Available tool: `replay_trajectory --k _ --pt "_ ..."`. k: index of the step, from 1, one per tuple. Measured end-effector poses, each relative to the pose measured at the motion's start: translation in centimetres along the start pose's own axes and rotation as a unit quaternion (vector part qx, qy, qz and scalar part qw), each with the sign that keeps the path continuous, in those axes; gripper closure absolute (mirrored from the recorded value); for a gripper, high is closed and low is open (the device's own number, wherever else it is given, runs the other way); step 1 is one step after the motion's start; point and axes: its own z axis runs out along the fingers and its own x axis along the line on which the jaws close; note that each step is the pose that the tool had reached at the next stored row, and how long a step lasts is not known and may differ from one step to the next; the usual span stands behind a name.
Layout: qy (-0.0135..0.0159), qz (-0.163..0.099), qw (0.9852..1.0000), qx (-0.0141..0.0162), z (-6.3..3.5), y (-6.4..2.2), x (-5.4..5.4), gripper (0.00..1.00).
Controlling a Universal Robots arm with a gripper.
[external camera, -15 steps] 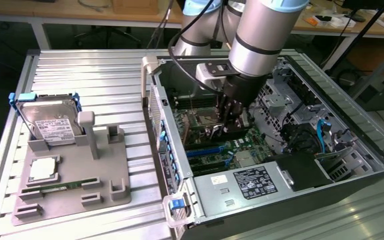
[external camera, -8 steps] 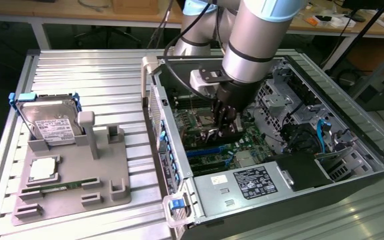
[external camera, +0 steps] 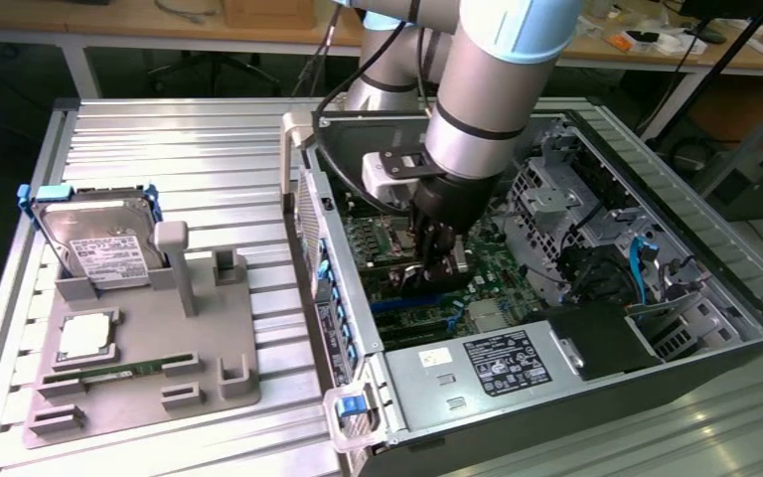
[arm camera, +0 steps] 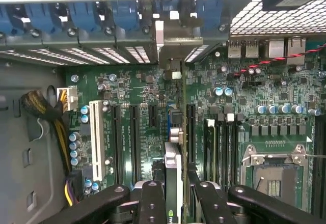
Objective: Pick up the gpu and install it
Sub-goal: 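Insert the gpu into the slot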
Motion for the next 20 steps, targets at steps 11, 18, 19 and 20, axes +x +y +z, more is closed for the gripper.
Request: replay_trajectory --k 11,18,19,20 --pt "0.0016 0.0 1.0 -0.0054 0.09 0.1 0.09 0.73" --pt "0.0029 0.0 1.0 -0.0085 0.09 -0.27 0.57 0.73" --pt "0.0028 0.0 1.0 -0.0093 0.1 -0.45 0.6 0.73" --pt "0.0029 0.0 0.9999 -0.0096 0.1 -0.48 0.6 0.73"
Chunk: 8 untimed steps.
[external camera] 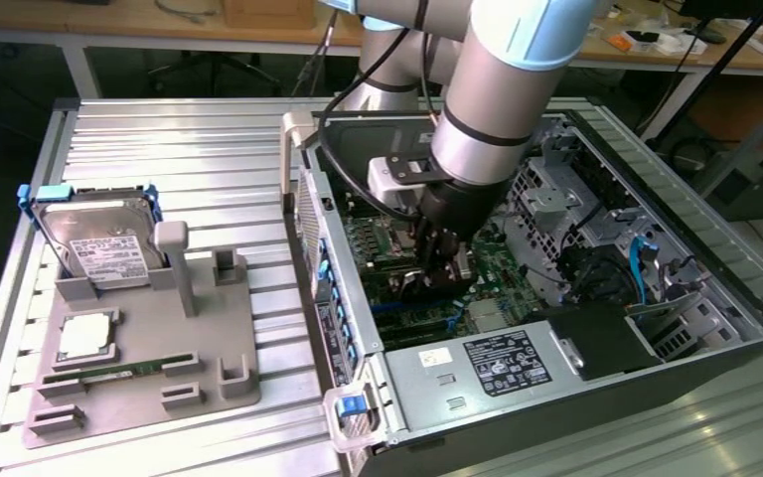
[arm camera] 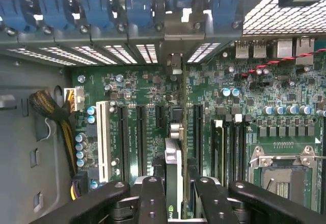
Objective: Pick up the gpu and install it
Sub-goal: 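Insert the gpu into the slot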
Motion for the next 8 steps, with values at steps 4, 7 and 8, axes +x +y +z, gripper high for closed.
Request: replay_trajectory --k 4,7,8 --pt "0.0002 0.0 1.0 -0.0002 0.18 0.0 -0.18 0.73" --pt "0.0003 0.0 1.0 0.0 0.45 0.03 -0.25 0.73" --pt "-0.0001 0.0 1.0 0.0002 0.54 0.11 -0.25 0.73"
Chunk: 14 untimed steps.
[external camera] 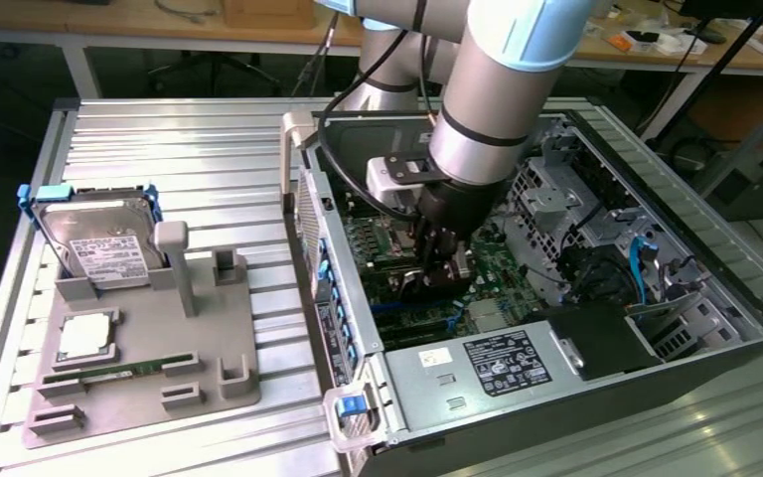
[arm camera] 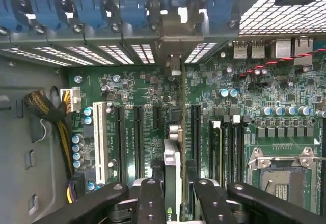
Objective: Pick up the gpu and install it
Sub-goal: 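Insert the gpu into the slot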
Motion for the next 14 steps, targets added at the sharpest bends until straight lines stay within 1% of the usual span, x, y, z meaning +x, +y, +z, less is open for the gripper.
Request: replay_trajectory --k 1,4,7,9,12,14 --pt "0.0002 0.0 1.0 -0.0001 0.01 0.13 0.0 0.73" --pt "-0.0002 0.0 1.0 0.0001 -0.08 0.15 0.0 0.73" --pt "0.0002 0.0 1.0 -0.0001 -0.37 0.15 0.01 0.73" --pt "0.0001 0.0 1.0 0.0 -0.39 0.15 0.01 0.73" --pt "0.0001 0.0 1.0 -0.0001 -0.25 0.15 0.01 0.73" --pt "0.0004 0.0 1.0 -0.0002 0.12 0.19 0.01 0.73"
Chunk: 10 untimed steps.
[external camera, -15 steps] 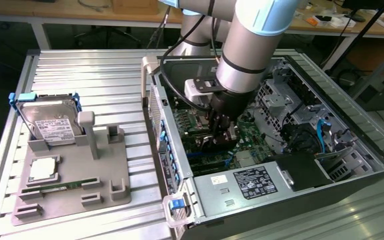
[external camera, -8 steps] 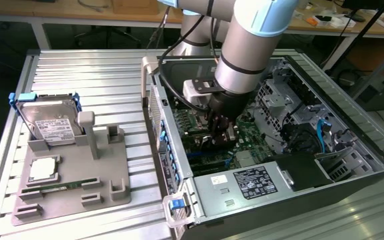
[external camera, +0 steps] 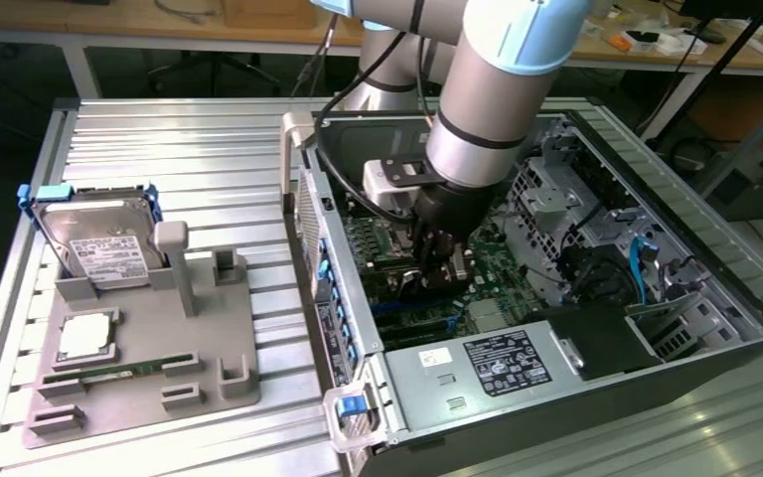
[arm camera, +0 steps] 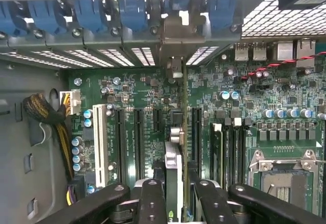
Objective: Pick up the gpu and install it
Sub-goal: 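Insert the gpu into the slot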
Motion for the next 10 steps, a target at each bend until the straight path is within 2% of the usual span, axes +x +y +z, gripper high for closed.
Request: replay_trajectory --k 10 --pt "-0.0002 0.0 1.0 0.0 0.41 0.13 -0.01 0.73"
